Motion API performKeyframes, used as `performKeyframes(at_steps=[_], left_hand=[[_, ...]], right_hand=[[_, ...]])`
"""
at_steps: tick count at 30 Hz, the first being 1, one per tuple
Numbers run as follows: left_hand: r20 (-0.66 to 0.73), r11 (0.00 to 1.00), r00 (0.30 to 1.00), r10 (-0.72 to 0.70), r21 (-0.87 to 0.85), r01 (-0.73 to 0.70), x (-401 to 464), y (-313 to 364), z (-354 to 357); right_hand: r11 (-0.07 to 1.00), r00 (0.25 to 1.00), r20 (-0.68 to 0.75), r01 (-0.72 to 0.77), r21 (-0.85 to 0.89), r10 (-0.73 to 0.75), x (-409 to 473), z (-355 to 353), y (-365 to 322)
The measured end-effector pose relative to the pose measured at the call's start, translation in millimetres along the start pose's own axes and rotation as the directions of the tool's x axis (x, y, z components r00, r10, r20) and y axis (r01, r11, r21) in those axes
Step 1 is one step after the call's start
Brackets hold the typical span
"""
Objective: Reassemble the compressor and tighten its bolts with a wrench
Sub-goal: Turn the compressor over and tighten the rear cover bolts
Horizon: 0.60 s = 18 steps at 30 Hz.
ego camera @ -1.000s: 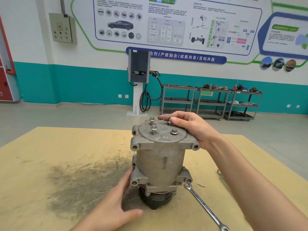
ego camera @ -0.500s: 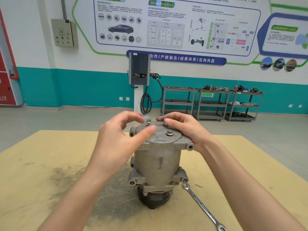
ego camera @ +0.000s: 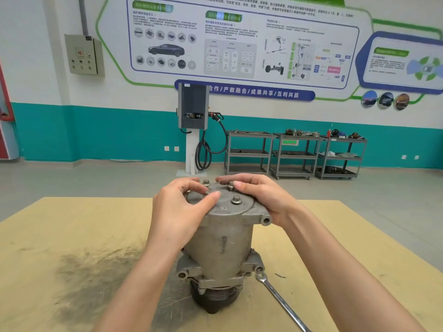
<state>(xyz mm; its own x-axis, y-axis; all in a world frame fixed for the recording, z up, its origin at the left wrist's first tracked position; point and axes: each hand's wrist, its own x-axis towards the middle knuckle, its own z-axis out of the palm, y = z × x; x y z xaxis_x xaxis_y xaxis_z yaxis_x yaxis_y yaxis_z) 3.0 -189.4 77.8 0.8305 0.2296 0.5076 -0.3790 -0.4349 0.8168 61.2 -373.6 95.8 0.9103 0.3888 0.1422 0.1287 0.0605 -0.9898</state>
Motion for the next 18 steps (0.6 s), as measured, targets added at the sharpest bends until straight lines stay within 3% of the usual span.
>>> performKeyframes(at_steps=[10,18], left_hand=[[0.115,0.984,0.993,0.036,-0.178,-0.015,1,-15,-1],[0.128,0.976,0.991,0.029,-0.22,0.0,-2,-19,0]], right_hand=[[1.0,1.0,-0.001,-0.016,0.0,0.016,3,-3,1],[0.987,0.991,-0.11,0.062,-0.146,-0.079,7,6,0]])
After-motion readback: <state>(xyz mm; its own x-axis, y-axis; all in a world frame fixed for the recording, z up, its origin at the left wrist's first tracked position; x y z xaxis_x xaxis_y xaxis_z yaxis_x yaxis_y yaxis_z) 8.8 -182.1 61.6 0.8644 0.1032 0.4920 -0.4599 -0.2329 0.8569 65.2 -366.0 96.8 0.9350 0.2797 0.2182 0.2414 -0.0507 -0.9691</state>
